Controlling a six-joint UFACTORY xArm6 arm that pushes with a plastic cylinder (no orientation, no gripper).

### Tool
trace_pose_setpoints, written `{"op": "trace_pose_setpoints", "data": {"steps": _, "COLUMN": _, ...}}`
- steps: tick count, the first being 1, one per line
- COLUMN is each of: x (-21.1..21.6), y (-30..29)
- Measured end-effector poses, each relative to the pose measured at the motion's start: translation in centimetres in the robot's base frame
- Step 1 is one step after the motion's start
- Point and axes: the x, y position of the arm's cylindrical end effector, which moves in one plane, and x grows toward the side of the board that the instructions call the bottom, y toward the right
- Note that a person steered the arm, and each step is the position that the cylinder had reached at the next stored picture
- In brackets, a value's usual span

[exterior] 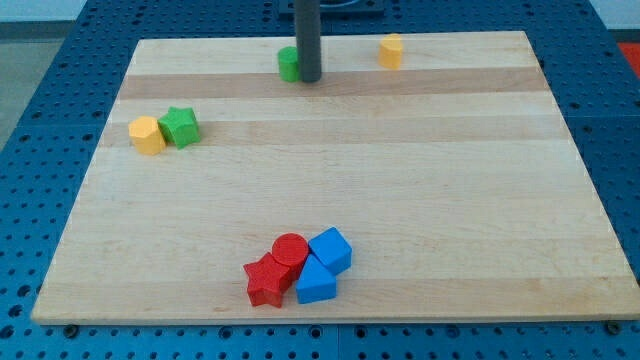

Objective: Place the green circle to the top right of the green star

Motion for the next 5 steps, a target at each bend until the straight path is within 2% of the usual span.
{"op": "trace_pose_setpoints", "data": {"steps": 1, "x": 0.7, "y": -3.8}}
{"op": "trace_pose_setpoints", "data": {"steps": 2, "x": 3.8, "y": -6.9}}
{"op": "trace_pose_setpoints", "data": {"steps": 4, "x": 4.3, "y": 3.2}}
{"op": "trace_pose_setpoints", "data": {"steps": 5, "x": 2.5, "y": 3.3}}
